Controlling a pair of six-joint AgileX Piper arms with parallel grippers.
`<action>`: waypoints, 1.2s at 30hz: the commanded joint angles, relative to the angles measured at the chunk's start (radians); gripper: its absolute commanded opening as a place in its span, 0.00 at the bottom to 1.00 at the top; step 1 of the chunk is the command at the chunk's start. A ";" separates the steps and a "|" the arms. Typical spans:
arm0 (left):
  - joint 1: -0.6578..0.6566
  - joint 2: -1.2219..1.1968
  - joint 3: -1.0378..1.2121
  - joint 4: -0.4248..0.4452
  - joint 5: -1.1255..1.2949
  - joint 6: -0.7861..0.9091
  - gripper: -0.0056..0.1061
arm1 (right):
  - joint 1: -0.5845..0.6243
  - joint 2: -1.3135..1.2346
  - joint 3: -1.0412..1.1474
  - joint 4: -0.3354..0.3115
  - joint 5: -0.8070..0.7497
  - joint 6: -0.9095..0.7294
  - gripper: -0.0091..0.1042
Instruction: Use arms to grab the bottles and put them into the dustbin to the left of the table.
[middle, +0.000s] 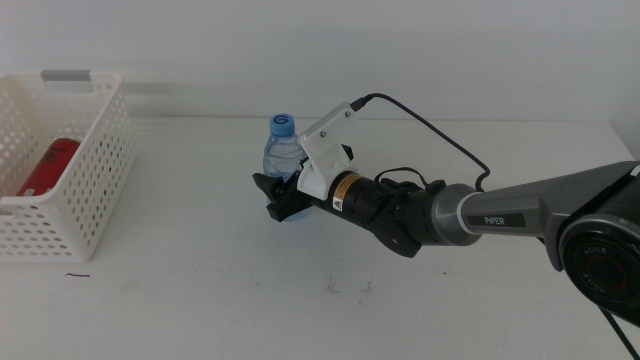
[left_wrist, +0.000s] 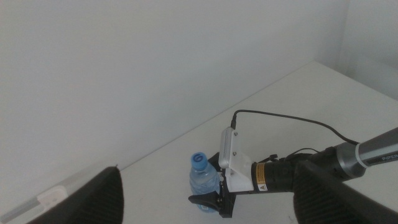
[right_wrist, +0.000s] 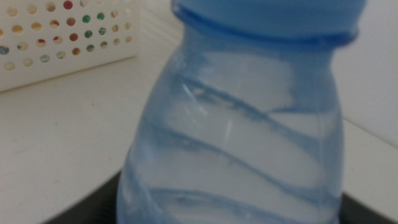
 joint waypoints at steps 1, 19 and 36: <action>-0.003 -0.003 0.000 0.001 -0.007 -0.011 0.89 | 0.005 -0.012 -0.011 0.005 -0.053 0.005 0.68; -0.003 -0.003 0.000 0.001 -0.007 -0.011 0.89 | 0.004 -0.529 0.583 0.025 0.005 0.132 0.84; -0.003 -0.003 0.000 0.001 -0.007 -0.011 0.89 | 0.004 -1.365 0.234 0.469 1.374 -0.401 0.83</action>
